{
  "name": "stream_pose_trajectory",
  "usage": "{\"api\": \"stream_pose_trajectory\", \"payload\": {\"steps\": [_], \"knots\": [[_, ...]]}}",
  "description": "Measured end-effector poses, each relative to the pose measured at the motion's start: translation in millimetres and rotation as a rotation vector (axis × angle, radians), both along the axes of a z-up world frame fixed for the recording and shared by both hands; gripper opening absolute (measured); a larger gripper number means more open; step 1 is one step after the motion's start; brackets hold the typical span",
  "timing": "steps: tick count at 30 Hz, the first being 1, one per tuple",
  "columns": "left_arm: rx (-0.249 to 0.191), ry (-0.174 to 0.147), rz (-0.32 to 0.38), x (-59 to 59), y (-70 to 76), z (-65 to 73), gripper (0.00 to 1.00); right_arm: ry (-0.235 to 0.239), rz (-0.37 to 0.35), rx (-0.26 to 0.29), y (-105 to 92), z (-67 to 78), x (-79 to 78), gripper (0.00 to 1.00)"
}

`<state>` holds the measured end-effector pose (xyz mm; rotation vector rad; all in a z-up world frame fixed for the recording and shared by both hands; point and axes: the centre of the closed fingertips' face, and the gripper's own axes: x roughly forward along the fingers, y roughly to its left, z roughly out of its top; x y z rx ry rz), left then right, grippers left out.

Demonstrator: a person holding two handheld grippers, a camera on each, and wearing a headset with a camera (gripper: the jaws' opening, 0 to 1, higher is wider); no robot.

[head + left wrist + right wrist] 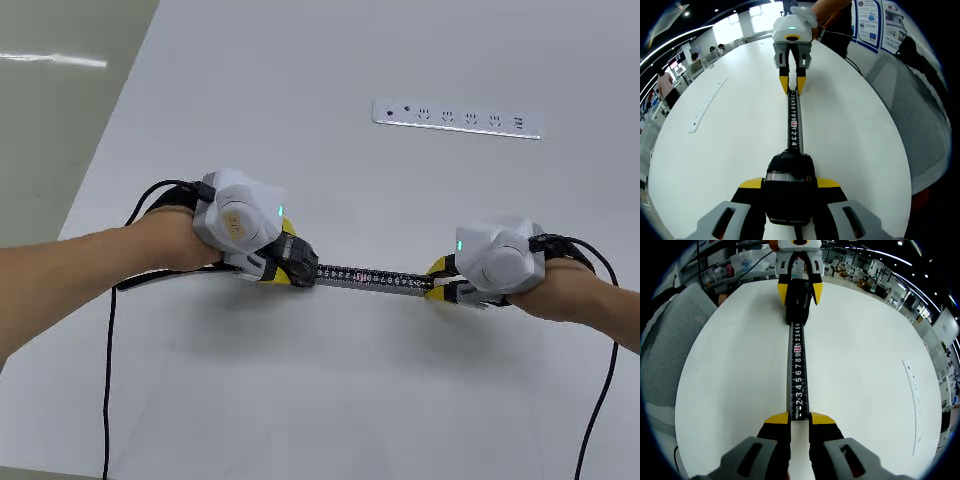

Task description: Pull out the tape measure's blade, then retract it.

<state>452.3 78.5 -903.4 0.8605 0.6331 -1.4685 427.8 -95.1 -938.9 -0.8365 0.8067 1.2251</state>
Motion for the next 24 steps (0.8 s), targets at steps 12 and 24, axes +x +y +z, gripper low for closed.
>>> {"api": "stream_pose_trajectory", "payload": {"steps": [12,24], "knots": [[0.0,0.003,0.0,0.9,0.1,-0.1,0.32,0.005,-0.009,-0.011,-16.1,-0.3,-0.3,0.12],[0.006,0.005,-0.003,2.6,0.1,-2.6,0.32,0.005,-0.021,-0.027,-39.3,0.3,-3.7,0.12]]}}
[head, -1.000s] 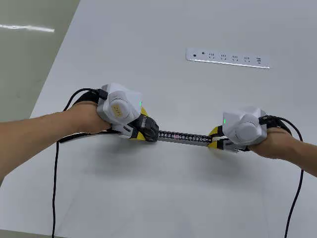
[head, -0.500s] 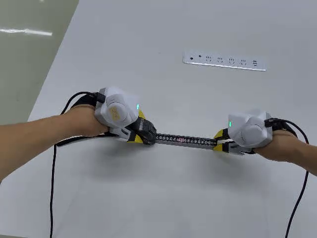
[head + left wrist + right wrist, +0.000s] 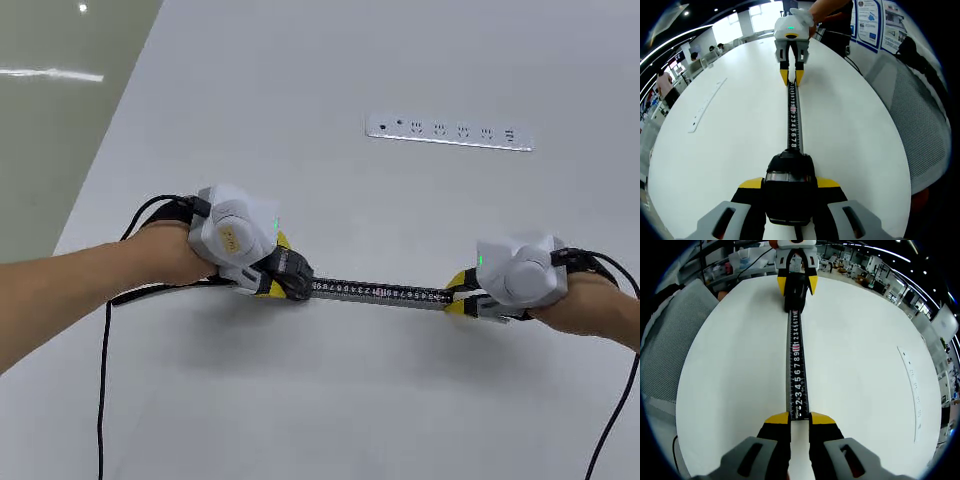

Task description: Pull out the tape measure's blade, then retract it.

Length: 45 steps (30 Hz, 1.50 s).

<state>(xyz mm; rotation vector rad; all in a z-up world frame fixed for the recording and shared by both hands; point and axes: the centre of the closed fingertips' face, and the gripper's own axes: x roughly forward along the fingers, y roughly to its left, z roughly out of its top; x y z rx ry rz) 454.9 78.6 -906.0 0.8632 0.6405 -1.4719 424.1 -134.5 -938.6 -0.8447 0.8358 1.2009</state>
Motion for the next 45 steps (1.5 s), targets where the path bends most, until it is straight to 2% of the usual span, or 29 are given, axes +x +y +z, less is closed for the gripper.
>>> {"api": "stream_pose_trajectory", "payload": {"steps": [23,35,42,45], "knots": [[0.001,0.002,0.001,0.2,0.0,-1.2,0.32,0.008,-0.014,-0.024,-24.3,8.5,-9.0,0.12],[-0.003,0.002,-0.002,-0.2,-1.7,2.2,0.33,0.011,-0.008,-0.036,-31.9,7.3,-7.3,0.12],[-0.002,-0.008,-0.005,0.0,-2.1,3.1,0.33,0.034,0.003,-0.046,-31.5,6.9,-6.6,0.13],[-0.003,-0.01,-0.007,0.2,-2.0,3.1,0.33,0.054,-0.018,-0.043,-30.9,7.7,-5.7,0.14]]}}
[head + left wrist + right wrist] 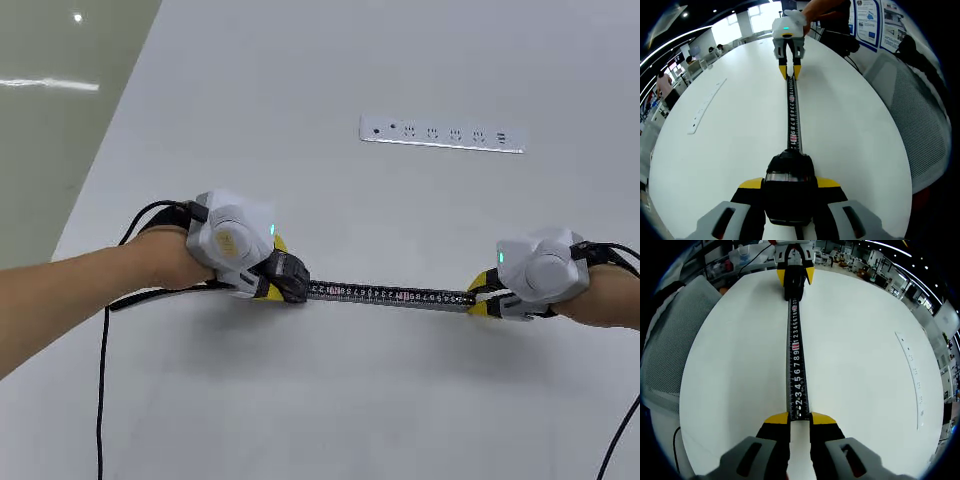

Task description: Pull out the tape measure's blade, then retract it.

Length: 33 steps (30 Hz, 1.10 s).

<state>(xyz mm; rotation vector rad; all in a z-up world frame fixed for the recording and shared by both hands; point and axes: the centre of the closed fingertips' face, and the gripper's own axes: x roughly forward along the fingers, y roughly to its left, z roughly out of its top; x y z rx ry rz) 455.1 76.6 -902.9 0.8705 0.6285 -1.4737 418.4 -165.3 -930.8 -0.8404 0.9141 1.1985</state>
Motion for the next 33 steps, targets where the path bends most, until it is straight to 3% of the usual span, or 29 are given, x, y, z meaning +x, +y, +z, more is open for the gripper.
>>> {"api": "stream_pose_trajectory", "payload": {"steps": [9,33], "knots": [[0.003,-0.006,-0.009,1.0,0.2,-0.9,0.34,0.008,0.01,-0.006,0.0,0.1,0.2,0.15],[-0.022,-0.009,-0.011,3.3,1.3,-2.0,0.35,-0.042,0.041,-0.075,-1.0,-4.4,5.1,0.17]]}}
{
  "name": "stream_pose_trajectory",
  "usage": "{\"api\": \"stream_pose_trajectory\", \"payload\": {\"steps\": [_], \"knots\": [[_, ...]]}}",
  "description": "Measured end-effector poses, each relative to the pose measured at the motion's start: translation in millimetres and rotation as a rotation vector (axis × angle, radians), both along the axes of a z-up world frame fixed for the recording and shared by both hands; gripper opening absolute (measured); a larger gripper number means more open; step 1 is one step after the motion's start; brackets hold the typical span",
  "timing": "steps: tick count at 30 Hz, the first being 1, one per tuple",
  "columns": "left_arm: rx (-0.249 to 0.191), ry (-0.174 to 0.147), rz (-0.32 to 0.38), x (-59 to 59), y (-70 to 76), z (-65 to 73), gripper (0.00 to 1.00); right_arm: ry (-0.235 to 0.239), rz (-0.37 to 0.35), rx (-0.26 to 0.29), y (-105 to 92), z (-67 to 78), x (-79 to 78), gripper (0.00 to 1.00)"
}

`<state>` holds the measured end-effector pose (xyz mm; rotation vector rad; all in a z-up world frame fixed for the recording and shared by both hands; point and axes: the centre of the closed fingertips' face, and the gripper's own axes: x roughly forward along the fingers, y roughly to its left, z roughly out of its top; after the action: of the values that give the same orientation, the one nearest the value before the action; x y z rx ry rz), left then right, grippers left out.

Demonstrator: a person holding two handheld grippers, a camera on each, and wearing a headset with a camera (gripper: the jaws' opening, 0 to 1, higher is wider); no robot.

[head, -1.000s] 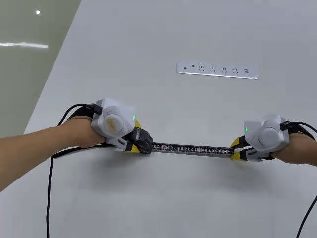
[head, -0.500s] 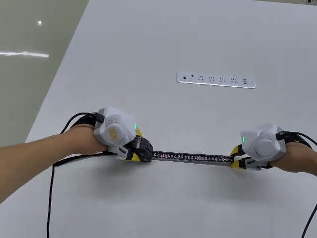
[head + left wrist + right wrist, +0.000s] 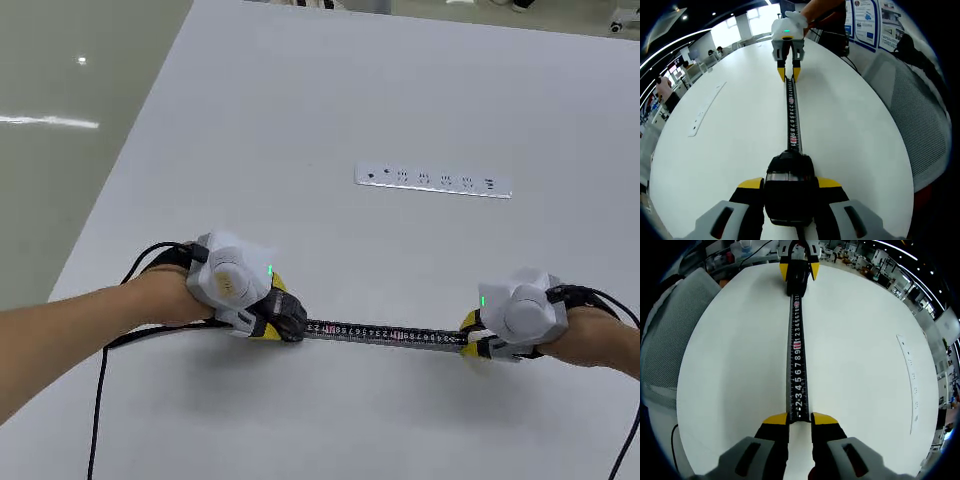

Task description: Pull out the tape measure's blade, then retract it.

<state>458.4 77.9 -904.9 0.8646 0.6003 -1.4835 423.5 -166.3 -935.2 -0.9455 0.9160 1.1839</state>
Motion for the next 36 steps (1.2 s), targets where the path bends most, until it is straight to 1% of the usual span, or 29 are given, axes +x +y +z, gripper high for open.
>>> {"api": "stream_pose_trajectory", "payload": {"steps": [2,6,8,11,13,14,16,17,18,19,22,25,27,29,30,31,33,36], "knots": [[0.0,-0.003,0.004,0.6,0.1,0.5,0.36,-0.009,0.0,-0.008,0.0,0.3,1.1,0.19],[-0.004,-0.007,0.023,3.5,2.2,2.5,0.4,-0.022,-0.028,-0.011,-1.7,1.2,4.1,0.23],[0.001,-0.005,0.033,3.7,4.7,3.0,0.4,-0.022,-0.044,-0.009,-1.9,1.6,4.1,0.23],[0.001,0.0,0.054,4.4,9.6,3.8,0.41,-0.029,-0.048,-0.005,-1.1,2.0,3.1,0.22],[-0.007,0.001,0.07,4.7,13.3,6.0,0.44,-0.04,-0.066,-0.002,-1.9,2.3,4.0,0.21],[-0.011,0.006,0.083,4.6,15.9,7.6,0.45,-0.042,-0.09,0.006,-3.1,2.2,5.0,0.22],[-0.012,0.004,0.094,5.2,18.9,9.2,0.46,-0.044,-0.119,0.02,-3.6,3.1,6.1,0.23],[-0.023,0.017,0.119,4.9,20.5,10.9,0.46,-0.044,-0.145,0.033,-4.0,4.2,7.2,0.24],[-0.049,0.043,0.154,4.0,19.6,13.2,0.47,-0.044,-0.169,0.045,-4.2,5.0,8.0,0.25],[-0.075,0.047,0.186,6.6,20.3,16.9,0.48,-0.041,-0.193,0.059,-4.3,6.7,8.4,0.27],[-0.087,0.049,0.217,7.1,25.6,19.9,0.48,-0.048,-0.212,0.069,-3.5,10.5,8.7,0.29],[-0.082,0.043,0.239,4.3,31.4,20.2,0.5,-0.054,-0.238,0.079,-3.5,12.4,7.4,0.31],[-0.093,0.044,0.262,3.4,34.2,22.2,0.52,-0.057,-0.256,0.088,-3.3,13.7,6.5,0.31],[-0.091,0.024,0.274,2.7,37.9,24.1,0.55,-0.057,-0.283,0.1,-1.6,17.3,3.9,0.33],[-0.094,0.021,0.285,2.8,39.2,25.6,0.57,-0.059,-0.296,0.105,-1.6,17.5,3.7,0.36],[-0.102,0.022,0.296,2.9,40.4,27.0,0.56,-0.063,-0.303,0.108,-1.8,18.3,3.1,0.37],[-0.105,0.014,0.316,2.3,43.3,30.5,0.57,-0.067,-0.325,0.122,-1.8,19.1,1.8,0.38],[-0.119,0.007,0.35,2.0,46.0,35.6,0.58,-0.078,-0.367,0.141,-1.5,24.0,-0.3,0.41]]}}
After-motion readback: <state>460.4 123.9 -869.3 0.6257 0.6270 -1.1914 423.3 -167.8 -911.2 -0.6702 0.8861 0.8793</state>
